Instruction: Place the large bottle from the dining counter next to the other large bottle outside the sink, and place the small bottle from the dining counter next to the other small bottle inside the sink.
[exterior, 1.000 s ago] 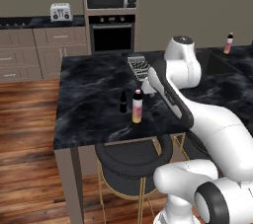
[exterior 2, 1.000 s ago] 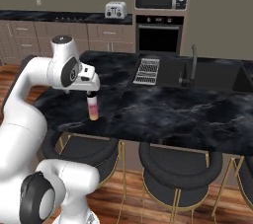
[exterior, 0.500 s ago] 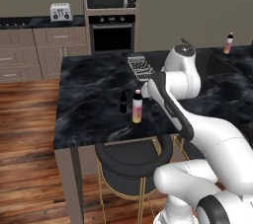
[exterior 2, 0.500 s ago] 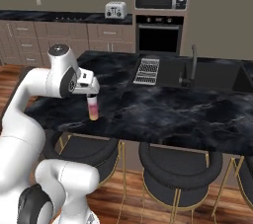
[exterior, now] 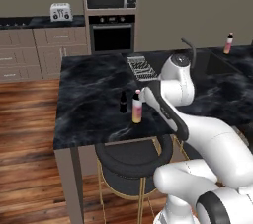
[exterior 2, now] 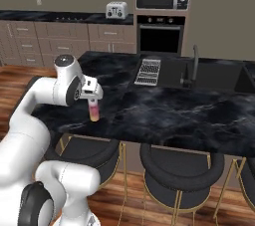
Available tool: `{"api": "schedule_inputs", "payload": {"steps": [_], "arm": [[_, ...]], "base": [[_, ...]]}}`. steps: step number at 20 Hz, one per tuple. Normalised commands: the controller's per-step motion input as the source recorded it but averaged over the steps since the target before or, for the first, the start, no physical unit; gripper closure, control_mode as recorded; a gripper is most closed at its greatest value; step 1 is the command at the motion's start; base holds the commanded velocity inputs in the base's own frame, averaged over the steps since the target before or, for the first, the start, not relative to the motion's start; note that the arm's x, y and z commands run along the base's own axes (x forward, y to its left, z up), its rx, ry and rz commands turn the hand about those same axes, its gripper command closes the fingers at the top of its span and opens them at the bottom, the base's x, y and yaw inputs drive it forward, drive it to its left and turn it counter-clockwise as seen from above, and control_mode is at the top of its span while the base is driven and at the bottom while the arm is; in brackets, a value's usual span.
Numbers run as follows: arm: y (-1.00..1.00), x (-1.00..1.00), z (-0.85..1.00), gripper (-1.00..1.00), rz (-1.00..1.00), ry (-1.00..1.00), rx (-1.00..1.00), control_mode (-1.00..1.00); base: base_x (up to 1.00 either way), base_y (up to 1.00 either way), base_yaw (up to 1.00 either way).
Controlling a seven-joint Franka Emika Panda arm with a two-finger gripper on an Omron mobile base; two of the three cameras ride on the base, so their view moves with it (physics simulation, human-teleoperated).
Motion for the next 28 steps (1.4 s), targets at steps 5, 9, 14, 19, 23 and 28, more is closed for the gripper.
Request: {"api": "schedule_inputs", "payload": {"steps": [5,9,14,19,23,28], "arm": [[0.02,0.28,-0.08,-1.0,0.0,0.0,0.0,-1.0],[0.11,0.15,-0.02,-1.0,0.0,-0.02,0.0,-1.0],[0.16,0.05,-0.03,-1.0,0.0,-0.07,0.0,-1.0],[0.17,0.09,-0.1,-1.0,0.0,-0.05,0.0,-1.0],[0.13,0.09,-0.13,-1.0,0.0,-0.07,0.0,-1.0],[0.03,0.13,-0.11,-1.0,0.0,-0.03,0.0,-1.0]], "base": [[0.0,0.0,0.0],[0.0,0.0,0.0],[0.0,0.0,0.0],[0.0,0.0,0.0],[0.0,0.0,0.0],[0.0,0.0,0.0]]}}
